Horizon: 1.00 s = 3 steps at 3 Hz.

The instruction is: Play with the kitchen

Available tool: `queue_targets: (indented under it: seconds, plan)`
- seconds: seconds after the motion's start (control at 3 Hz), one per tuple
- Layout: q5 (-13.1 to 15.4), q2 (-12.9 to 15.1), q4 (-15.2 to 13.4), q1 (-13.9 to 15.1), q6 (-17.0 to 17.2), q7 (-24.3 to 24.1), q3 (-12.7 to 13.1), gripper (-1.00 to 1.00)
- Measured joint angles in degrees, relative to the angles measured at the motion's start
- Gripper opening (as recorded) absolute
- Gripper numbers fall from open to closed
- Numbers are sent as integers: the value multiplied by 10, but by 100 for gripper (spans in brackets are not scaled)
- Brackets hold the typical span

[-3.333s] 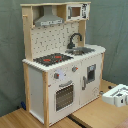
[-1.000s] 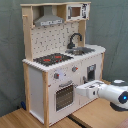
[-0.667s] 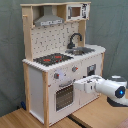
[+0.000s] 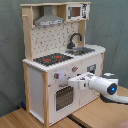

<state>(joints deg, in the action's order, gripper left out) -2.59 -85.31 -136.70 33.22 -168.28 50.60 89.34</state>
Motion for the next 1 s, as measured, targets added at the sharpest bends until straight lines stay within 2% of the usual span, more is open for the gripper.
queue_targets:
  seconds: [0.67,1.0]
  plan:
    - [4,-2,70,83,-57,0,13,100]
    - [4,-4,80,118,-102,0,27,100]
